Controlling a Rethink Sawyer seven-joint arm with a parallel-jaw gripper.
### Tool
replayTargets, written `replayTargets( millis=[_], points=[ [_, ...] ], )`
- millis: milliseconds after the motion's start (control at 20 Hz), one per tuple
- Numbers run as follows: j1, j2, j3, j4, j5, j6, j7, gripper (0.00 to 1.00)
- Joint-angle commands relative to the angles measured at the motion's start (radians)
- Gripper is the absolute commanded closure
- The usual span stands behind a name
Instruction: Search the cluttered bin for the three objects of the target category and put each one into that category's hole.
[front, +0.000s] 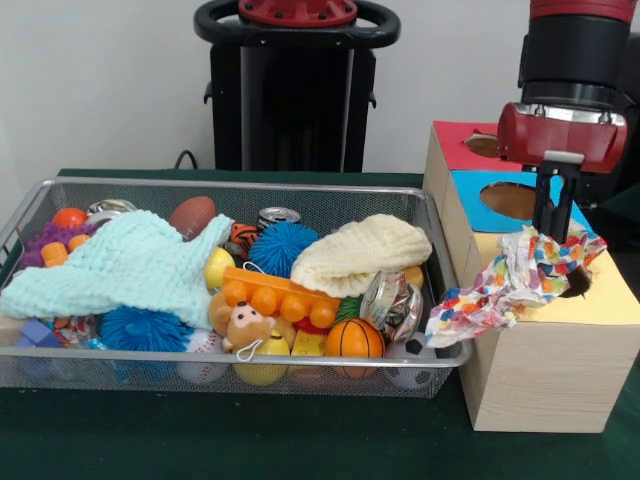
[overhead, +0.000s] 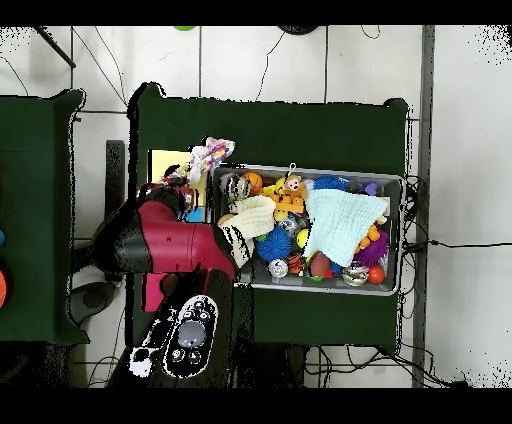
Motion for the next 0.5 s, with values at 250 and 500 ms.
replayTargets(
  millis=[250, 500],
  points=[
    [-0.021, 0.108, 0.055, 0.023, -0.012, -0.013, 0.159, 1.00],
    [-0.019, 0.117, 0.063, 0.022, -0.004, -0.017, 0.165, 1.00]
  ],
)
